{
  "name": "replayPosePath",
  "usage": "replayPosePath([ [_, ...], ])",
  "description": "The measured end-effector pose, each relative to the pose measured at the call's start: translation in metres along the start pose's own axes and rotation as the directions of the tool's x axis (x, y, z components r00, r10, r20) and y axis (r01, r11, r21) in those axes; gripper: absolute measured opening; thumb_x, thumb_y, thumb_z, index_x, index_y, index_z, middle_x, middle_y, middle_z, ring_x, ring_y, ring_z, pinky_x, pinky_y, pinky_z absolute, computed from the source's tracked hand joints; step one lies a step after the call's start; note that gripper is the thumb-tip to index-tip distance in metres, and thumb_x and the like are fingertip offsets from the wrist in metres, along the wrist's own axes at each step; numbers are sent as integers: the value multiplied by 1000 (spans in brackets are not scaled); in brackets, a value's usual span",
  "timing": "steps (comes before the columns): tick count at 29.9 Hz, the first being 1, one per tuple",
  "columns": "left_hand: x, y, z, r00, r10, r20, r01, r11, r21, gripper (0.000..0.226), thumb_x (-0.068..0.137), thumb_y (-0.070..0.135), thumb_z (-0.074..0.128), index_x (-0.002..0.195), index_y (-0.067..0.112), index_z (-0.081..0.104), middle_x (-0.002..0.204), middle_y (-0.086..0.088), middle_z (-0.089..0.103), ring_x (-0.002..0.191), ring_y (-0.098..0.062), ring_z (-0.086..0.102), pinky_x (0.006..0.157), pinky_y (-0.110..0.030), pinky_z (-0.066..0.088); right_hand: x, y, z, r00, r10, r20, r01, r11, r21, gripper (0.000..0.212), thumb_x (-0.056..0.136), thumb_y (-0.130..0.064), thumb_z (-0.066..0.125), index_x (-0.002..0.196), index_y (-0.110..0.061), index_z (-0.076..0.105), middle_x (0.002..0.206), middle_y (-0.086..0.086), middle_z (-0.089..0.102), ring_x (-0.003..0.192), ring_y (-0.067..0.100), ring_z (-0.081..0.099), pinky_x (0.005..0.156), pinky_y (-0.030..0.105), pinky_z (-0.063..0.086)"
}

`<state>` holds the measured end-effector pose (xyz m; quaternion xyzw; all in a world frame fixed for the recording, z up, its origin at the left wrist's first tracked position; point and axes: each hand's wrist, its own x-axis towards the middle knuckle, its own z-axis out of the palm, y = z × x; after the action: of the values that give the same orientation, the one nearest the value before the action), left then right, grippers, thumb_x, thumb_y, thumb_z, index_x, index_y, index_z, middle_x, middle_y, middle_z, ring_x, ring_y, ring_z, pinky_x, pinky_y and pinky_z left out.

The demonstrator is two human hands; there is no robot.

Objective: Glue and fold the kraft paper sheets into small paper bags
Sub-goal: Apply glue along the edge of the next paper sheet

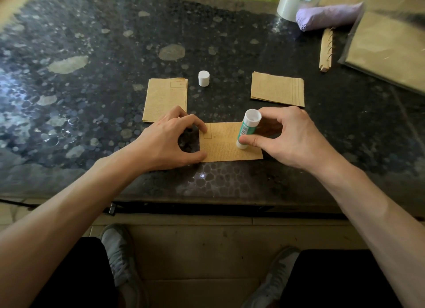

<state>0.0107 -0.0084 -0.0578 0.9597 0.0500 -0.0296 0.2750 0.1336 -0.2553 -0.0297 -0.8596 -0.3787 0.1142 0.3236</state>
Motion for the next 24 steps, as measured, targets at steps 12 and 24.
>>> replayPosePath([
  [12, 1, -2, 1, 1000, 4, -2, -4, 1000, 6, 57, 73, 60, 74, 124, 40, 57, 121, 9, 43, 108, -8, 49, 92, -38, 53, -9, -2, 4, 1000, -18, 21, 18, 1000, 12, 31, 81, -52, 79, 108, -38, 71, 103, -20, 71, 99, -2, 66, 88, 19, 52],
  [24, 0, -3, 0, 1000, 10, -1, -10, 1000, -9, 58, 73, 61, 72, 125, 40, 57, 122, 8, 44, 111, -9, 50, 95, -41, 54, -20, 2, 5, 996, -73, 41, 68, 991, 115, 28, 84, -40, 82, 109, -35, 72, 104, -21, 73, 100, -3, 70, 89, 22, 58],
])
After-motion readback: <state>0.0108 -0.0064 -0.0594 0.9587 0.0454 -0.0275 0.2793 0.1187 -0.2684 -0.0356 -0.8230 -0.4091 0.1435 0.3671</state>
